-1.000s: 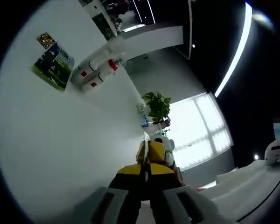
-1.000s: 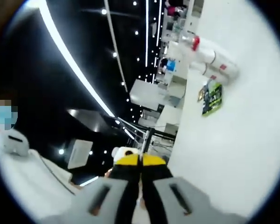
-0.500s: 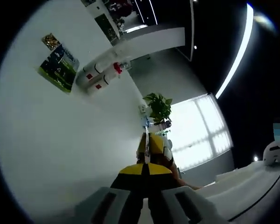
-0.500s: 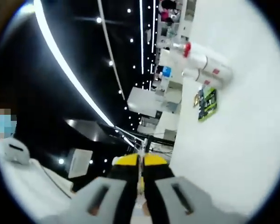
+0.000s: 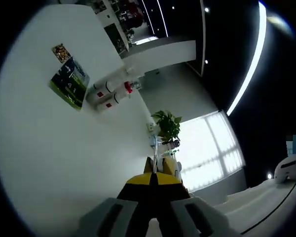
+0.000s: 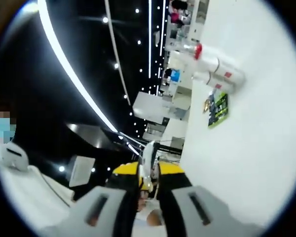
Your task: Arrange the skincare products in the storage area until every visible bottle or jar stands upright without overlapping.
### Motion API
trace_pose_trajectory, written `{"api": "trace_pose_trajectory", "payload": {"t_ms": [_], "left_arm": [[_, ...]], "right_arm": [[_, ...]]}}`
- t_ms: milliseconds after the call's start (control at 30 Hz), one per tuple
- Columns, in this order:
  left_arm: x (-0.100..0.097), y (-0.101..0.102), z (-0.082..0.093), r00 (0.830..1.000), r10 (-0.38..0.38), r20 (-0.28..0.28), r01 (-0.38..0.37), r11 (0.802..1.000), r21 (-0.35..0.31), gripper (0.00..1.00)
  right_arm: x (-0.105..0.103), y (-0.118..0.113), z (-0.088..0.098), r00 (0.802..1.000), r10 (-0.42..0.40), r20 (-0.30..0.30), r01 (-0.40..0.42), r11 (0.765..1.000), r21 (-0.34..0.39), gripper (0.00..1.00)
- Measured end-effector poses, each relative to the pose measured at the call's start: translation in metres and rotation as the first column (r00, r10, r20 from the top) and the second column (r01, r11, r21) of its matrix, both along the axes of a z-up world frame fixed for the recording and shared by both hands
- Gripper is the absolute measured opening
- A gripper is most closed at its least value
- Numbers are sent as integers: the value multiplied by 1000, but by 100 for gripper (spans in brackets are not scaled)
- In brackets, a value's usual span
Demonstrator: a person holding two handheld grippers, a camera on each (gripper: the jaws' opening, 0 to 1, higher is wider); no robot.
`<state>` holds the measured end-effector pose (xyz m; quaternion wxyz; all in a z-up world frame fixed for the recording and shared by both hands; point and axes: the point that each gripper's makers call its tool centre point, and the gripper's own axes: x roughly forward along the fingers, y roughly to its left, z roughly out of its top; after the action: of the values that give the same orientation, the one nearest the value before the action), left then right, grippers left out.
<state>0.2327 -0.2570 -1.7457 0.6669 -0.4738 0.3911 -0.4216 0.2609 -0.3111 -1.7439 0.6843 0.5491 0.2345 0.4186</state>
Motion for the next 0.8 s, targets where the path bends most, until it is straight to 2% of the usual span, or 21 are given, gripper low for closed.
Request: {"api": "trace_pose_trajectory", "payload": {"t_ms": [133, 267, 333, 367, 400, 500, 667, 700, 733, 800], "left_arm": [[4, 7, -3, 1000, 17, -4, -17, 1000, 14, 0], [8, 15, -8, 1000, 28, -12, -28, 999, 32, 0], [12, 21, -13, 999, 42, -20, -41, 998, 47, 0], [13, 23, -14, 999, 47, -22, -46, 998, 50, 0], [14, 24, -15, 998, 52, -24, -51, 997, 52, 0], [17, 25, -17, 997, 63, -34, -61, 996, 61, 0], [20, 25, -19, 996, 82, -47, -78, 994, 73, 0], [21, 25, -19, 995, 83, -47, -80, 994, 74, 0], [22, 25, -19, 995, 90, -51, -86, 993, 77, 0], [25, 28, -20, 994, 97, -57, -92, 992, 82, 0]], "right_arm": [[-3, -4, -4, 1000, -14, 1, 14, 999, -32, 20], [-5, -9, -10, 999, -34, 23, 36, 992, -121, 29], [-4, -15, -23, 997, -49, 60, 63, 965, -256, 34], [-4, -15, -25, 997, -47, 62, 62, 960, -274, 37], [-3, -19, -30, 996, -58, 72, 78, 943, -324, 42], [-1, -24, -37, 995, -68, 79, 94, 908, -409, 56], [-4, -30, -52, 993, -26, 112, 86, 819, -567, 68], [-4, -31, -53, 993, -24, 112, 84, 814, -574, 71], [-3, -33, -57, 993, -19, 120, 88, 787, -610, 73], [-3, -35, -60, 993, -7, 122, 83, 767, -636, 77]]}}
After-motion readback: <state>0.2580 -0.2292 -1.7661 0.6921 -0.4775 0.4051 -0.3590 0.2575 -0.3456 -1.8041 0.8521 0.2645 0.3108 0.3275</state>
